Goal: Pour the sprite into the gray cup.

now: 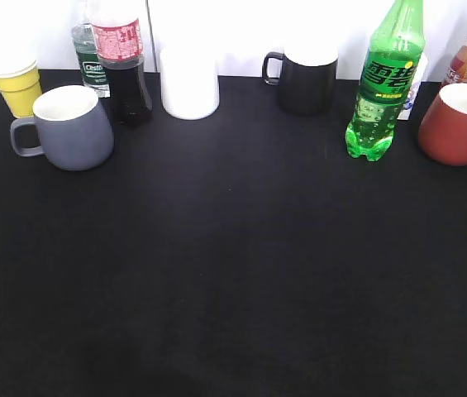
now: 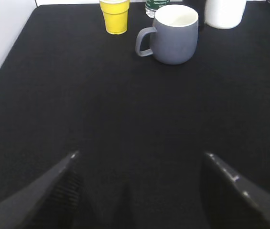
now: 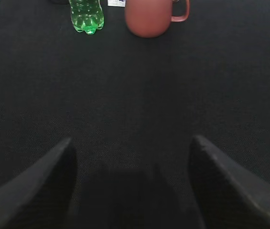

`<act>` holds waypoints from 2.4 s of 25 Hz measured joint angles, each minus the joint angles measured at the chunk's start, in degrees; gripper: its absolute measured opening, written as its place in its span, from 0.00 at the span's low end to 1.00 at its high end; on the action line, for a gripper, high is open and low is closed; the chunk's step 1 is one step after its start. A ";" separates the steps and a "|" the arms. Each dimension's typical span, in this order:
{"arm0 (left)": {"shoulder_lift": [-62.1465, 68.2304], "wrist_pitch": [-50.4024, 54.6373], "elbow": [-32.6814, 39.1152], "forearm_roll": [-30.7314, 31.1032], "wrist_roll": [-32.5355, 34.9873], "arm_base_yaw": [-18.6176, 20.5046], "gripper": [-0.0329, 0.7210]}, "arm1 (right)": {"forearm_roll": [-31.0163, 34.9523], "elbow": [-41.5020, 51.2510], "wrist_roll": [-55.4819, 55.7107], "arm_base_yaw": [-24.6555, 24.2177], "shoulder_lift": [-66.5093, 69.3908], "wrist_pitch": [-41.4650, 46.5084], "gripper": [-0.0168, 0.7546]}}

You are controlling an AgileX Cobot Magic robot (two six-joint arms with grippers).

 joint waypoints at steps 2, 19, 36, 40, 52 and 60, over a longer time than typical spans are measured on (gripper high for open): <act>0.00 0.00 0.00 0.00 0.00 0.00 0.80 | 0.00 0.00 0.00 0.00 0.00 0.00 0.74; 43.63 -77.37 14.99 2.07 0.00 0.00 0.65 | 0.00 0.00 0.00 0.00 0.00 0.00 0.74; 110.66 -114.17 -7.42 4.09 0.00 0.53 0.49 | 0.00 0.00 0.00 0.00 0.00 0.00 0.74; 116.59 -112.85 -14.99 6.36 -0.24 0.88 0.36 | 0.00 0.00 0.00 0.00 0.00 0.00 0.74; 106.66 -120.19 -4.44 12.13 0.04 1.19 0.15 | 0.00 0.00 0.00 0.00 0.00 0.00 0.74; 86.75 -119.41 9.67 17.74 -3.25 1.14 0.15 | 4.02 1.33 0.00 0.06 11.53 -27.98 0.74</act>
